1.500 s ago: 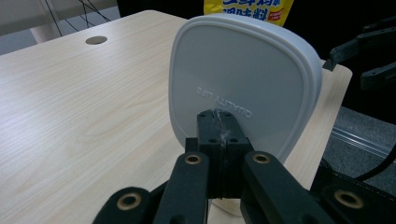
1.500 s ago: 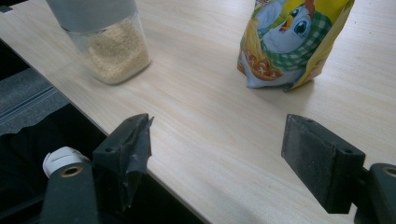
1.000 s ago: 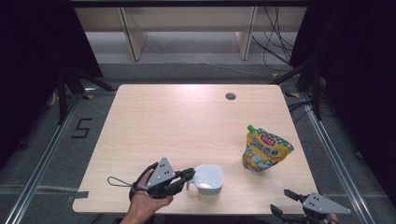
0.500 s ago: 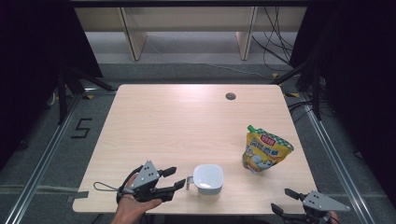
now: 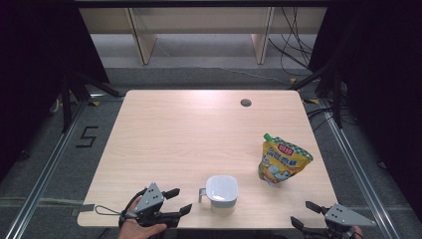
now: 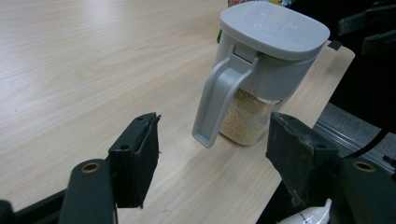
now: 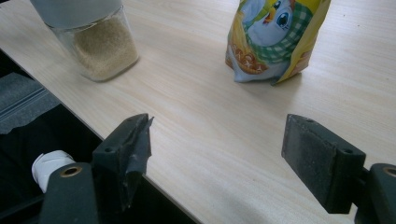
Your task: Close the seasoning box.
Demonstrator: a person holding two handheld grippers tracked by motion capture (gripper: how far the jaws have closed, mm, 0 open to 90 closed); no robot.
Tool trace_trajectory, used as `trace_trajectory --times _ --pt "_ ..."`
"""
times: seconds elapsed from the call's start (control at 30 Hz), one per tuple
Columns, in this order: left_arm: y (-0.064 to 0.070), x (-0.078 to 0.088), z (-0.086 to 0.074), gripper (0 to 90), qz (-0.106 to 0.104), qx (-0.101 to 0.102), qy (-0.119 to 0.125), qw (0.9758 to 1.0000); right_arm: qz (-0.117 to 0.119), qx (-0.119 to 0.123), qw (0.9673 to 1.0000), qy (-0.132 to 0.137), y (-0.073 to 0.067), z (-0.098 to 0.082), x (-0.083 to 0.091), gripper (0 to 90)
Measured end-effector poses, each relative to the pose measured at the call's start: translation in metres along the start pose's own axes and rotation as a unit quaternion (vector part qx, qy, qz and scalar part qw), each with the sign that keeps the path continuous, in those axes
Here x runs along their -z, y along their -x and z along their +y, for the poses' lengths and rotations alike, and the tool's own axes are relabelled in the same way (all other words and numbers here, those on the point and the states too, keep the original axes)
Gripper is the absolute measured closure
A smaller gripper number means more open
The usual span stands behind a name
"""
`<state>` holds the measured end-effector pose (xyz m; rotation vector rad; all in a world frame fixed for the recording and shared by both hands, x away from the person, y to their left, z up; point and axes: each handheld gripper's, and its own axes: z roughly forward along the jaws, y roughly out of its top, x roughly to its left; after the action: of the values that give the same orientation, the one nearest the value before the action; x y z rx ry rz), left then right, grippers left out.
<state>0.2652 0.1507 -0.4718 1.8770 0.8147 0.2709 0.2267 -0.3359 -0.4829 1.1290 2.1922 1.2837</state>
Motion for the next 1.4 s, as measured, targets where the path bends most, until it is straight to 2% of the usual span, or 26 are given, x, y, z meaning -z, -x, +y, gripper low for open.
trace_trajectory --times 0.1,0.17,0.33,0.5,0.53,0.57,0.6,0.63,0.7,0.73,0.8,1.0,1.03,1.07,1.1,1.2,1.23,1.3,1.33,1.4 --pt "-0.001 0.000 -0.003 32.5 -0.006 -0.012 0.000 0.9999 0.007 -0.006 1.0000 -0.001 -0.001 0.000 -0.001 25.0" --pt "0.000 0.001 -0.005 32.0 0.002 0.003 -0.001 1.0000 0.008 -0.006 1.0000 0.000 -0.001 0.000 -0.001 25.0" --pt "0.000 0.001 -0.011 30.5 0.017 0.003 -0.012 0.9998 0.005 -0.005 1.0000 -0.001 -0.001 0.000 0.000 25.0" --pt "0.000 -0.002 -0.018 29.1 0.021 0.009 -0.024 0.9995 0.005 0.002 1.0000 0.004 0.000 0.000 0.000 24.9" --pt "0.001 -0.003 -0.019 28.8 0.020 0.010 -0.020 0.9996 0.010 -0.007 0.9999 0.001 -0.001 0.000 -0.001 24.9" --pt "0.001 -0.002 -0.019 28.6 0.020 0.007 -0.026 0.9995 0.007 -0.006 1.0000 0.001 -0.001 0.000 0.000 24.9" --pt "0.001 -0.001 -0.019 28.4 0.021 0.002 -0.026 0.9994 0.007 -0.021 0.9997 -0.003 -0.003 -0.001 0.000 24.9" --pt "0.001 -0.001 -0.019 28.2 0.022 0.007 -0.024 0.9995 0.005 -0.006 1.0000 0.002 -0.001 -0.001 0.000 24.9" --pt "0.000 0.000 -0.019 27.6 0.025 0.012 -0.020 0.9994 0.007 -0.008 0.9999 -0.001 -0.001 -0.001 0.000 24.8" --pt "-0.001 0.001 -0.019 27.1 0.028 0.007 -0.027 0.9992 0.007 -0.009 0.9999 -0.001 -0.001 -0.001 0.000 24.8" --pt "-0.002 -0.001 -0.020 26.2 0.030 0.012 -0.027 0.9991 0.009 -0.010 0.9999 0.000 -0.001 -0.001 0.000 24.7" --pt "-0.004 -0.002 -0.021 23.1 0.040 0.014 -0.031 0.9986 0.000 -0.012 0.9999 0.002 0.000 -0.001 0.000 24.4" --pt "-0.005 -0.002 -0.021 22.6 0.041 0.015 -0.032 0.9985 0.002 0.000 1.0000 0.006 0.001 -0.001 -0.001 24.4" --pt "-0.006 -0.002 -0.022 22.4 0.042 0.018 -0.031 0.9985 0.007 -0.011 0.9999 0.005 0.000 -0.001 0.000 24.4" --pt "-0.006 -0.002 -0.022 22.3 0.043 0.019 -0.032 0.9984 0.001 -0.005 1.0000 0.005 0.001 -0.001 0.001 24.3" --pt "-0.007 -0.002 -0.022 21.3 0.048 0.017 -0.035 0.9981 0.005 -0.013 0.9999 0.007 0.002 -0.001 0.000 24.0" --pt "-0.007 -0.002 -0.022 21.3 0.047 0.019 -0.034 0.9981 0.000 -0.007 0.9999 0.009 0.003 -0.001 0.001 24.0" --pt "-0.006 -0.003 -0.022 21.3 0.048 0.024 -0.031 0.9981 0.008 -0.016 0.9998 0.005 0.003 -0.001 0.001 24.0" --pt "-0.007 -0.003 -0.022 21.2 0.045 0.025 -0.029 0.9982 0.010 -0.044 0.9990 -0.004 -0.001 -0.002 0.002 23.9" --pt "-0.007 -0.004 -0.022 20.9 0.047 0.028 -0.030 0.9981 0.010 -0.045 0.9989 -0.004 0.000 -0.002 0.002 23.8"
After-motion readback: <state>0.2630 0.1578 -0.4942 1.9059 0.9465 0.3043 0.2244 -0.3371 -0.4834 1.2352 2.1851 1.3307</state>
